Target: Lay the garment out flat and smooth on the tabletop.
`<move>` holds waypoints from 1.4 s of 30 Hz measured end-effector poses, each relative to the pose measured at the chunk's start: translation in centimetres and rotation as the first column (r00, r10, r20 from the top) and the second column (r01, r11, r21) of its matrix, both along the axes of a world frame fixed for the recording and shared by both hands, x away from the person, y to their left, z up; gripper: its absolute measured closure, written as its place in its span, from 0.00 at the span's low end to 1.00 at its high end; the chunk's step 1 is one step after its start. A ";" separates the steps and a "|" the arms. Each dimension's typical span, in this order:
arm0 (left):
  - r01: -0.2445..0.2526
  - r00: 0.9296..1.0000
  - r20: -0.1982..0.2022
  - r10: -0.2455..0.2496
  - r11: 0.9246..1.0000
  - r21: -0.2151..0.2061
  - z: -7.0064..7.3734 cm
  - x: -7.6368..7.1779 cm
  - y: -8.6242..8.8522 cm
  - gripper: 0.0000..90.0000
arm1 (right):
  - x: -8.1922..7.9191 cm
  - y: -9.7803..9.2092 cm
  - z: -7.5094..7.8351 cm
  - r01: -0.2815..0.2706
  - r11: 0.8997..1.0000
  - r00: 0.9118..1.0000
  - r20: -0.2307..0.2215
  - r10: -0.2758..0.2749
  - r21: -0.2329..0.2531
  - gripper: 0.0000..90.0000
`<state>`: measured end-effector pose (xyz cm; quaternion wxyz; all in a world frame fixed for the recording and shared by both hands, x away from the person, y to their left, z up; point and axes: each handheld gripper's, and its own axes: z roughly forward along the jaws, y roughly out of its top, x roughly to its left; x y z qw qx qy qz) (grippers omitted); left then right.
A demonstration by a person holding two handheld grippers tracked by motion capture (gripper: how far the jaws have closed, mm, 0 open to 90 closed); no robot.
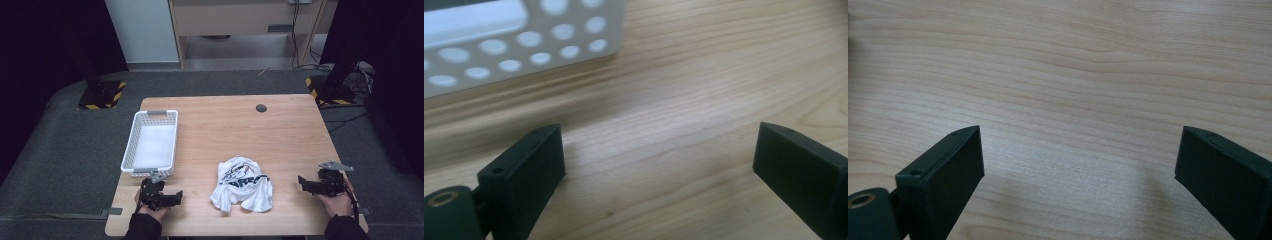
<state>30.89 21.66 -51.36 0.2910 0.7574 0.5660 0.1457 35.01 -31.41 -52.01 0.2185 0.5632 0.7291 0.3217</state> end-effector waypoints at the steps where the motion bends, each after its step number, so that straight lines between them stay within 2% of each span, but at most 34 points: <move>1: 0.004 1.000 0.001 -0.004 1.000 -0.010 0.3 -0.2 -0.2 0.08 | -0.2 0.1 0.3 -0.004 1.000 1.000 0.002 0.004 0.007 0.06; 2: 0.012 1.000 0.012 -0.012 1.000 -0.021 0.6 -0.4 -0.4 0.08 | -0.2 0.1 0.3 -0.004 1.000 1.000 0.002 0.004 0.007 0.06; 3: 0.014 0.999 0.044 -0.013 1.000 -0.025 1.2 -0.7 -0.6 0.09 | -0.4 0.3 0.7 -0.014 1.000 1.000 0.016 0.014 0.007 0.06; 6: 0.047 0.995 0.086 -0.045 0.999 -0.027 1.8 -1.0 -1.0 0.09 | -0.6 0.4 1.4 -0.034 0.999 0.999 0.037 0.033 0.029 0.08; 8: 0.055 0.994 0.092 -0.052 0.998 -0.032 1.9 -1.0 -1.1 0.09 | -0.6 0.4 1.6 -0.045 0.998 0.999 0.033 0.044 0.047 0.08; 9: 0.064 0.993 0.098 -0.060 0.997 -0.041 2.0 -1.1 -1.3 0.09 | -0.5 0.3 1.9 -0.065 0.994 0.998 0.014 0.064 0.091 0.09; 10: 0.069 0.992 0.105 -0.064 0.997 -0.044 2.1 -1.1 -1.5 0.09 | -0.5 0.3 2.1 -0.080 0.991 0.997 0.016 0.078 0.104 0.09; 11: 0.085 0.989 0.123 -0.079 0.995 -0.043 2.5 -1.1 -1.9 0.09 | -0.5 0.3 2.2 -0.089 0.990 0.996 0.022 0.087 0.112 0.09; 14: 0.091 0.986 0.142 -0.083 0.995 -0.047 2.9 -1.1 -2.1 0.09 | -0.5 0.2 2.6 -0.102 0.988 0.994 0.035 0.099 0.118 0.10; 16: 0.093 0.982 0.173 -0.081 0.994 -0.063 3.6 -1.0 -2.4 0.09 | -0.5 0.2 3.1 -0.116 0.983 0.993 0.051 0.110 0.143 0.12; 18: 0.093 0.978 0.196 -0.077 0.993 -0.075 4.1 -0.9 -2.5 0.09 | -0.5 0.3 3.5 -0.116 0.982 0.992 0.066 0.107 0.152 0.12; 20: 0.097 0.976 0.201 -0.080 0.992 -0.074 4.3 -0.9 -2.5 0.08 | -0.4 0.3 3.8 -0.118 0.981 0.991 0.077 0.107 0.153 0.12; 21: 0.102 0.972 0.217 -0.084 0.992 -0.074 4.6 -0.8 -2.7 0.08 | -0.4 0.4 4.0 -0.116 0.982 0.991 0.086 0.104 0.150 0.12; 33: 0.126 0.966 0.238 -0.102 0.988 -0.084 5.2 -0.1 -3.8 0.08 | 0.2 1.5 5.1 -0.150 0.978 0.985 0.107 0.135 0.143 0.10; 42: 0.174 0.953 0.263 -0.149 0.982 -0.074 5.7 0.9 -5.5 0.08 | 0.4 1.4 5.7 -0.159 0.974 0.983 0.118 0.141 0.160 0.10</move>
